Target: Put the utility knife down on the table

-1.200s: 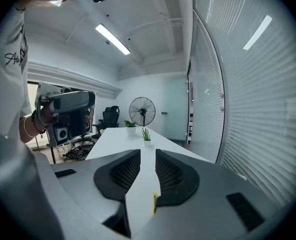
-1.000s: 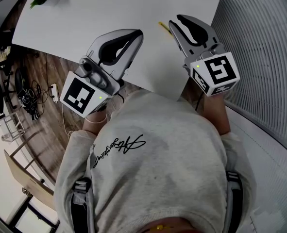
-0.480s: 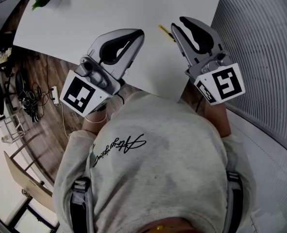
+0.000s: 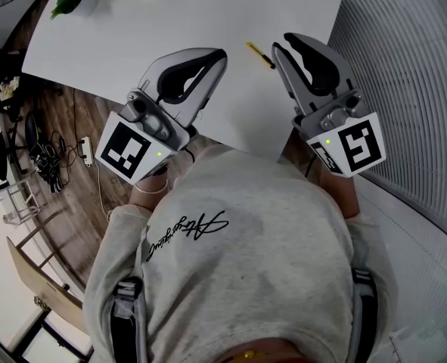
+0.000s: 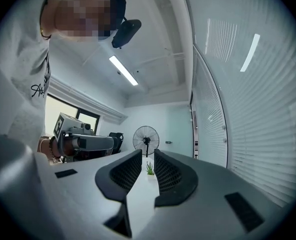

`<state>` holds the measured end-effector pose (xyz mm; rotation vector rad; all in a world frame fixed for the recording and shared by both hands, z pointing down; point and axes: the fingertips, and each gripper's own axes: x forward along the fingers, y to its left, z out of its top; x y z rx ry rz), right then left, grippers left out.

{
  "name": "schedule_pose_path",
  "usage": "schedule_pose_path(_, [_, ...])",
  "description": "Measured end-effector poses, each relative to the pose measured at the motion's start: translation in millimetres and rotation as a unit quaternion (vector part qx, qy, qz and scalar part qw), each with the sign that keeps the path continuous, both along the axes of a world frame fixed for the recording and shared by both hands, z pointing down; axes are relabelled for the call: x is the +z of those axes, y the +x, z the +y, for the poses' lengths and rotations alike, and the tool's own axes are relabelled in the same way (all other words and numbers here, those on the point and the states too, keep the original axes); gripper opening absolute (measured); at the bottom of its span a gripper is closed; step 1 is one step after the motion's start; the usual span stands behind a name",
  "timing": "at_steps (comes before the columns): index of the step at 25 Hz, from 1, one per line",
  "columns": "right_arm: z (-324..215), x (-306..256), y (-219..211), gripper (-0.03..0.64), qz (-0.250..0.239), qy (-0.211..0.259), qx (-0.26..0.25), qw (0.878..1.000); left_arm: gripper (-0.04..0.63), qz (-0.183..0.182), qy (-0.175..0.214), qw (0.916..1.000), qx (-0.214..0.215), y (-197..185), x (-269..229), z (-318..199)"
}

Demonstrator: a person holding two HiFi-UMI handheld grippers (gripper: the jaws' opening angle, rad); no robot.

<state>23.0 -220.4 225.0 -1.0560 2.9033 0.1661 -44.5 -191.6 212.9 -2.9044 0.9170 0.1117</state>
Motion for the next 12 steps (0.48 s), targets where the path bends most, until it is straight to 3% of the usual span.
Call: schedule_pose_path(12, [5.9, -5.0, 4.0, 0.008, -0.014, 0.010, 0.001, 1.000, -0.012, 0.002, 0.003, 1.0000, 0.006, 1.9, -3.7, 0.8])
